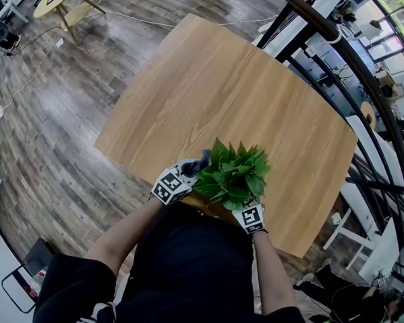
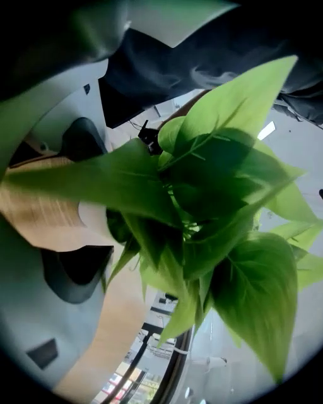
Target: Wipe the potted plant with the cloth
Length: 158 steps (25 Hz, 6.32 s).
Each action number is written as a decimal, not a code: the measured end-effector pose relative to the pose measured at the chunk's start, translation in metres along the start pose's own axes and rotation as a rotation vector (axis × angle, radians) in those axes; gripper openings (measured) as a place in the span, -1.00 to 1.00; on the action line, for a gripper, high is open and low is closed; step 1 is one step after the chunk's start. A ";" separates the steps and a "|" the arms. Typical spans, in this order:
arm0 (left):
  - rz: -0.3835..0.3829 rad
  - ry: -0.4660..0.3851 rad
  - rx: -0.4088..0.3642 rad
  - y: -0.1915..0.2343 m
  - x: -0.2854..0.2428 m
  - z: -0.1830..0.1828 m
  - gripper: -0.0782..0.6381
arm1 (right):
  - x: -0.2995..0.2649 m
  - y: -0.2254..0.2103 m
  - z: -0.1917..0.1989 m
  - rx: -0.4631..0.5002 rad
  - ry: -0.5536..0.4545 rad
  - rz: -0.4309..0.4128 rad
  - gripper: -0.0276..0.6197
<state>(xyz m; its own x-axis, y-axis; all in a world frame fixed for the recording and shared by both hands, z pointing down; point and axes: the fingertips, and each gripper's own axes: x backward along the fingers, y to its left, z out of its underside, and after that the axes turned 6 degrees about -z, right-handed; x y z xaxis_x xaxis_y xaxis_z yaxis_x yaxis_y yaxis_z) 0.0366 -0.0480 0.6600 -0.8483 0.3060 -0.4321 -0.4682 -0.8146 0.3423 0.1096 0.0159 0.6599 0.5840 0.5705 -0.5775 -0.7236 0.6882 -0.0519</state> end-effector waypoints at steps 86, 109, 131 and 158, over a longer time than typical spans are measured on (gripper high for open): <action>0.103 0.027 -0.196 -0.043 0.011 0.012 -0.53 | -0.011 -0.013 -0.014 -0.047 0.009 0.061 0.18; 0.052 0.024 -0.105 -0.011 0.008 0.003 -0.53 | -0.005 0.002 -0.014 -0.071 -0.029 0.036 0.19; 0.130 0.047 -0.116 -0.040 0.009 0.020 -0.53 | -0.011 -0.007 -0.012 -0.041 0.012 0.061 0.18; 0.109 0.044 -0.076 -0.024 0.007 0.015 -0.53 | -0.015 -0.010 -0.020 -0.142 -0.050 0.162 0.18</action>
<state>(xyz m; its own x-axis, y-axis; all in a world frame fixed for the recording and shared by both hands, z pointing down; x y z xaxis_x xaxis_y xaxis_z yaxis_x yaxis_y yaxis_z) 0.0382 -0.0188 0.6612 -0.8808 0.1929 -0.4325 -0.3521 -0.8774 0.3258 0.1006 -0.0080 0.6531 0.4706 0.6924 -0.5469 -0.8522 0.5173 -0.0783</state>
